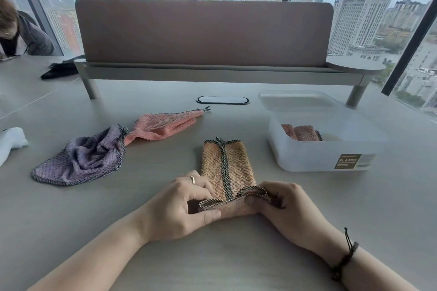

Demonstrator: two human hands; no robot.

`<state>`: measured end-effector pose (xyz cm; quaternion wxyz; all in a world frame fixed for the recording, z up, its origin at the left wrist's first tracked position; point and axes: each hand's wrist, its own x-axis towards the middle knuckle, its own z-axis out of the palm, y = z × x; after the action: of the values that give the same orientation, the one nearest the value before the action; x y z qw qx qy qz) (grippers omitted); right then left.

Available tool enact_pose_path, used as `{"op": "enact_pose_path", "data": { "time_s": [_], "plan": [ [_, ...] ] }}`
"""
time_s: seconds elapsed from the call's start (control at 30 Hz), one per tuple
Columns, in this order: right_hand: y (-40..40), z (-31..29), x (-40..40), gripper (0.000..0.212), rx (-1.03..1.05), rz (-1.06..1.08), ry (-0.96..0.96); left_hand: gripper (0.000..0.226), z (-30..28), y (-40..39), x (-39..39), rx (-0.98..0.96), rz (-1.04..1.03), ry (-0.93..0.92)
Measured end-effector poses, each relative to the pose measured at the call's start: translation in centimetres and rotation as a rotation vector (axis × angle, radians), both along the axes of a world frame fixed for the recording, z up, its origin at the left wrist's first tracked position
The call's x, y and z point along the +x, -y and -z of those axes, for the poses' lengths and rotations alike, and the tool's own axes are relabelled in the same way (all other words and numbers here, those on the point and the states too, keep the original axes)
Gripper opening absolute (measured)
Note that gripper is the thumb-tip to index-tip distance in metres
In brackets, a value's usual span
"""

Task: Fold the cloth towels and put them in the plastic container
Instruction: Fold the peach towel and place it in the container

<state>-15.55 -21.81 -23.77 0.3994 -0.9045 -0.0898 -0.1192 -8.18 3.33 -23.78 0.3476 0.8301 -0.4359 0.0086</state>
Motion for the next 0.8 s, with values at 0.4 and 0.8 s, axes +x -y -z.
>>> {"op": "enact_pose_path", "data": {
  "time_s": [0.4, 0.8],
  "plan": [
    [-0.9, 0.2, 1.8, 0.034, -0.082, 0.109, -0.010, 0.018, -0.5, 1.3, 0.0, 0.000, -0.146, -0.121],
    [-1.0, -0.4, 2.1, 0.030, -0.031, 0.136, -0.041, 0.023, 0.4, 1.1, 0.5, -0.137, -0.325, -0.073]
  ]
}}
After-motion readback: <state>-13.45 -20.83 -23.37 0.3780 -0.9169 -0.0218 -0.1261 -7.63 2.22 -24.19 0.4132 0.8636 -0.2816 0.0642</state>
